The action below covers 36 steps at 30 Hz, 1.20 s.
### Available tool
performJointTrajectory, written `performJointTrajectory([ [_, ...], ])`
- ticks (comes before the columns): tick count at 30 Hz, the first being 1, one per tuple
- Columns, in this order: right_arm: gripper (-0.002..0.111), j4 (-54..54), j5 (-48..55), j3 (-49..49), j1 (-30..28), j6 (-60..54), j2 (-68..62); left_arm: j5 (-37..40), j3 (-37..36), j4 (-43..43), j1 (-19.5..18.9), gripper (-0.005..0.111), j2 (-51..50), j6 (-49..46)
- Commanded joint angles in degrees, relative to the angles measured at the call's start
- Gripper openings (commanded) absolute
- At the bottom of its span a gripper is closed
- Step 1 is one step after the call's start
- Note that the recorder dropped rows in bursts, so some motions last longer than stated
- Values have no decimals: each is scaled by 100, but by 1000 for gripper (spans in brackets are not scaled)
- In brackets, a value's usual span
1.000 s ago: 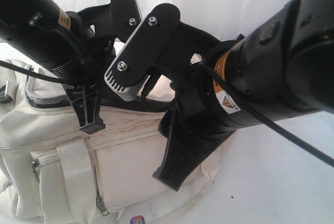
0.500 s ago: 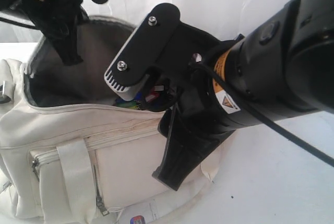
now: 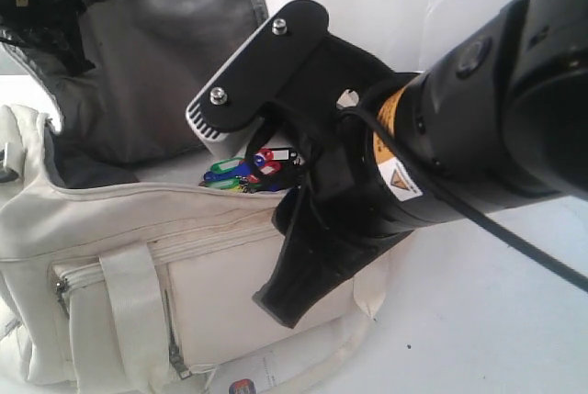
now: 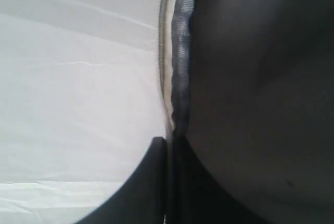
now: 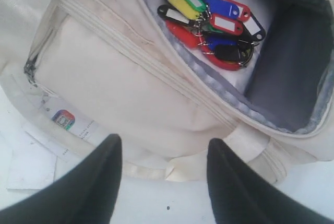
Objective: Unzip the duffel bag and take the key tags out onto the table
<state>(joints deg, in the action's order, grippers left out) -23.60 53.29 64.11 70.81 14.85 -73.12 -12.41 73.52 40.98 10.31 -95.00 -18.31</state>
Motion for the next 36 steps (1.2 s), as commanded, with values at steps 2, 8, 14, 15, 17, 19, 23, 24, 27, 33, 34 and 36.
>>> performJointTrajectory([
  [2,47,1,-115,-25,-4,213,42,-586,641,-976,-353,0,-308,-751],
  [8,47,1,-125,-25,-4,255,42,-746,1278,-1382,-453,12,-611,-1148],
  [14,47,1,-96,-25,-4,371,42,-514,1403,-1606,-453,66,-896,-1162],
  [15,47,1,-96,-25,-4,410,42,-465,1403,-1792,-453,74,-950,-1255],
  [17,47,1,-96,-25,-4,496,42,-207,1403,-2045,-453,79,-1009,-1393],
  [19,47,1,-73,-25,-4,494,42,-18,1403,-2232,-453,79,-1026,-1554],
  [23,47,1,-73,-25,-4,494,42,-25,1403,-2300,-453,76,-1016,-1885],
  [24,47,1,-73,-25,-4,494,42,-102,1416,-2300,-453,76,-1005,-2003],
  [27,47,1,-73,-25,-4,494,42,-341,1469,-2346,-453,76,-899,-1982],
  [33,47,1,-103,-25,-4,494,42,-27,1449,-2787,-431,76,-498,-1544],
  [34,47,1,-103,-25,-4,494,42,312,1449,-2840,-431,76,-415,-1350],
  [36,47,1,-103,-25,-4,494,42,1129,1449,-2883,-431,75,-183,-1031],
])
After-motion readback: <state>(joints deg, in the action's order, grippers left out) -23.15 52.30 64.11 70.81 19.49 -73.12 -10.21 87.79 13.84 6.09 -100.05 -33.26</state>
